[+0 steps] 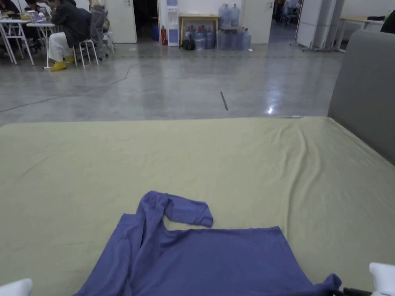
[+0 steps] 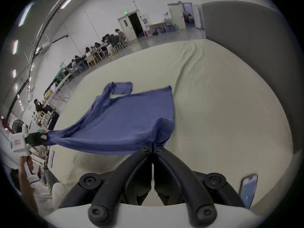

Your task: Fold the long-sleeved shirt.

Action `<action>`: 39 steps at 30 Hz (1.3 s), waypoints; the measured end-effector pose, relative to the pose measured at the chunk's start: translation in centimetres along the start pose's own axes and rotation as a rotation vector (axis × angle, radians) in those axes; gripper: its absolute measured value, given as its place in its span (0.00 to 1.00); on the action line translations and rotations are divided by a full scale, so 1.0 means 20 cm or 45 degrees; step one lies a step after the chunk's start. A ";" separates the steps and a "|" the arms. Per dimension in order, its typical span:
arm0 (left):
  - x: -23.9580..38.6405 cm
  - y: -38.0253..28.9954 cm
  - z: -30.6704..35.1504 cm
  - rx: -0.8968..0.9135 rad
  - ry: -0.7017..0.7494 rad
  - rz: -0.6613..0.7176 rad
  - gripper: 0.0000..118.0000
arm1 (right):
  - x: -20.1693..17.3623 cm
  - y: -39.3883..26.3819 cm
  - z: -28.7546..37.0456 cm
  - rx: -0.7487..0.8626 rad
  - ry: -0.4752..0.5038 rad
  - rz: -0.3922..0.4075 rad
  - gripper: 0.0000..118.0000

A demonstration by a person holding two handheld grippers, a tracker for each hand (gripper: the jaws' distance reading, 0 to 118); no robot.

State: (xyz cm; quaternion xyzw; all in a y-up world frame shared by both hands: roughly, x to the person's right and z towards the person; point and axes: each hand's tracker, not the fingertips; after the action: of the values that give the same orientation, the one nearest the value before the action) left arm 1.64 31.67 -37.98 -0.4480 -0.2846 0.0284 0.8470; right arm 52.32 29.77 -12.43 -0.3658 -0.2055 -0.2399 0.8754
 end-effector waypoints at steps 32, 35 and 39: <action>-0.25 -0.75 -0.25 -0.477 0.151 0.104 0.05 | 0.10 -0.79 -0.23 -0.654 -0.212 -0.117 0.03; -0.22 -0.67 -0.17 -0.483 0.153 0.141 0.46 | 0.09 -0.70 -0.19 -0.716 -0.178 -0.109 0.21; -0.11 -0.51 0.03 -0.246 0.048 0.036 1.00 | -0.06 -0.45 0.12 -0.389 -0.224 0.102 0.99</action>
State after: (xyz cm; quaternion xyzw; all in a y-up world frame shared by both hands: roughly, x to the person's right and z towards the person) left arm -2.68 25.26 -30.87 -0.5321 -0.2638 0.0043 0.8046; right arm 45.86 26.32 -6.67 -0.5221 -0.2277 -0.2004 0.7972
